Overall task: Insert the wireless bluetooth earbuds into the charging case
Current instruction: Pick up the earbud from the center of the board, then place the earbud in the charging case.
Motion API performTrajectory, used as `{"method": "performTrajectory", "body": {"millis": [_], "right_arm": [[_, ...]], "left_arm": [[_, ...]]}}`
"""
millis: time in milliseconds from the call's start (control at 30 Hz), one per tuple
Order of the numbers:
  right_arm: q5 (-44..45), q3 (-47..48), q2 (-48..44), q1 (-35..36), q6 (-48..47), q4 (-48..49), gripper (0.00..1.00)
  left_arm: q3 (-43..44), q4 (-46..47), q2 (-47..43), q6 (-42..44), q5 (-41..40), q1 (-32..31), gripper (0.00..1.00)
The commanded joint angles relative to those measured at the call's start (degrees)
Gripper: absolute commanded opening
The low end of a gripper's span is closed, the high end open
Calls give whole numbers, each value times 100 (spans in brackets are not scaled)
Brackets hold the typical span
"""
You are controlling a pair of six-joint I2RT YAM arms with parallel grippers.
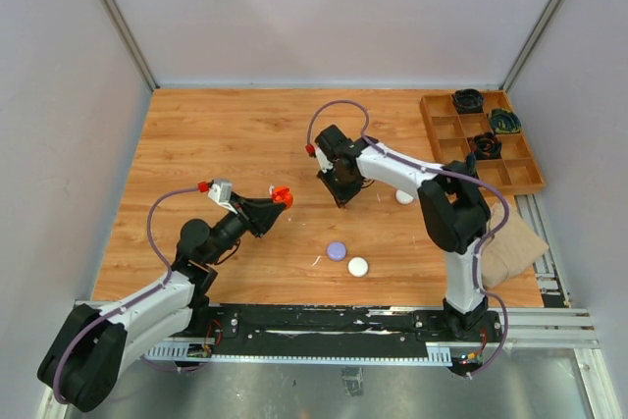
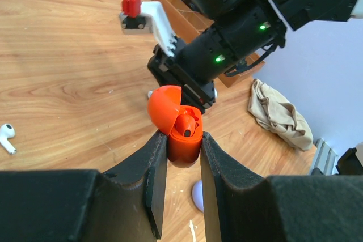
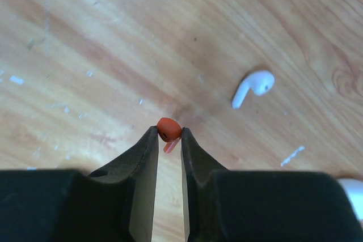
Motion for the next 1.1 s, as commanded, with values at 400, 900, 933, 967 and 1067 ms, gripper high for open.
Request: {"method": "performTrajectory", "body": {"millis": [400,900,933,967,1067], "right_arm": [[-942,-1883,-3682,365,-443,2114,13],[-2154,-3437,-5564,1296,-658,5141,12],[-2186,-3492,-5608,1328,-644,5299,12],[-2196,-3549,-5648,1359,-634,5454,12],[-2244,-3689,-5702,1409,-583,5850,11]], "left_arm": [[263,970,-191,782,946,48,0],[800,1021,-438,1237,1897,44,0],[822,1026,-435,1242,1946,45,0],[840,1041,-432,1232,1977,44,0],[863,1141,-399,1141,2054,45,0]]}}
